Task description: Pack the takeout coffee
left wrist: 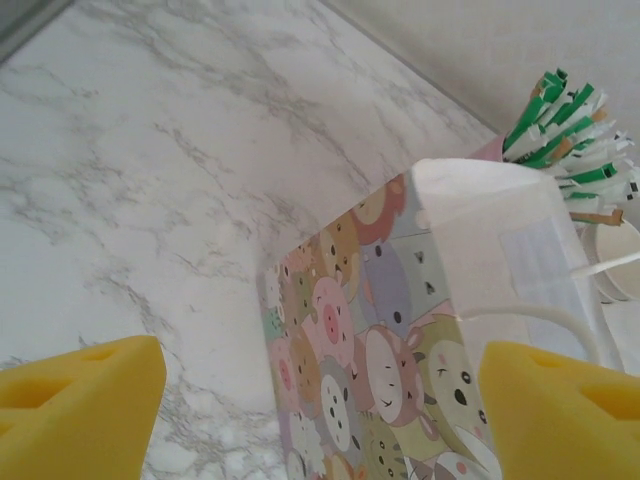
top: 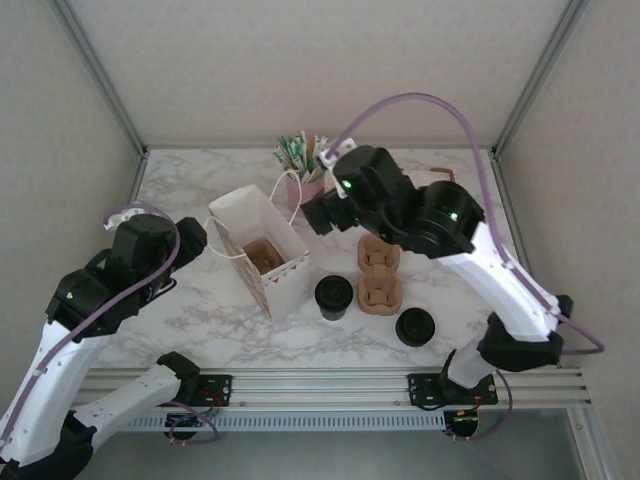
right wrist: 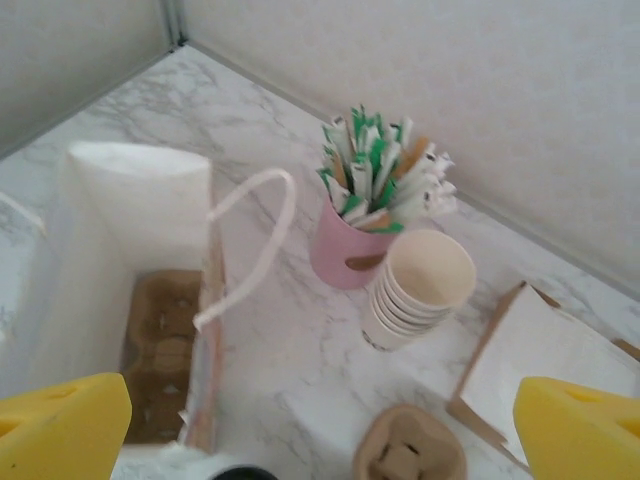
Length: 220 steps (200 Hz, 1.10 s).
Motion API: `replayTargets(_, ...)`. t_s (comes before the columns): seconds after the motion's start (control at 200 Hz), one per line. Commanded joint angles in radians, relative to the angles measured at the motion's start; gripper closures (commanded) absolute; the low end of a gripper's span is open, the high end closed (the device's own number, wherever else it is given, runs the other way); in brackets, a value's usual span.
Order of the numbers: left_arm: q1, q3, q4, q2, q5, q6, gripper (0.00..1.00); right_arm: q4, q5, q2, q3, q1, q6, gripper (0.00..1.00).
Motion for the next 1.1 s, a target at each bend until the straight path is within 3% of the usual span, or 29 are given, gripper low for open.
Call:
replayTargets(0.0, -0.008, 0.041, -0.037, -0.003, -0.092, 0.064, 0.18, -0.048, -0.017, -0.066, -0.108, -0.028, 0.062, 0.01)
replayTargets(0.235, -0.006, 0.071, 0.016, 0.019, -0.161, 0.136, 0.18, -0.128, -0.140, -0.233, -0.445, -0.046, 0.321, 0.03)
replayTargets(0.405, 0.003, 0.093, 0.041, 0.040, -0.167, 0.182, 0.17, -0.023, -0.277, -0.312, -0.711, -0.043, 0.336, 0.06)
replayTargets(0.551, 0.062, 0.130, 0.042, 0.088, -0.056, 0.216, 0.15, 0.074, -0.339, -0.313, -0.829, -0.023, 0.226, 0.07)
replayTargets(0.696, 0.236, 0.183, 0.054, 0.143, 0.178, 0.232, 0.14, 0.076, -0.286, -0.270, -0.811, -0.020, 0.200, 0.06)
replayTargets(0.921, 0.364, 0.272, 0.048, 0.211, 0.307, 0.241, 0.13, -0.025, -0.184, -0.146, -0.727, -0.015, 0.590, 0.07)
replayTargets(1.096, 0.448, 0.271, 0.042, 0.217, 0.332, 0.198, 0.13, -0.077, -0.206, -0.076, -0.649, 0.025, 0.954, 0.10)
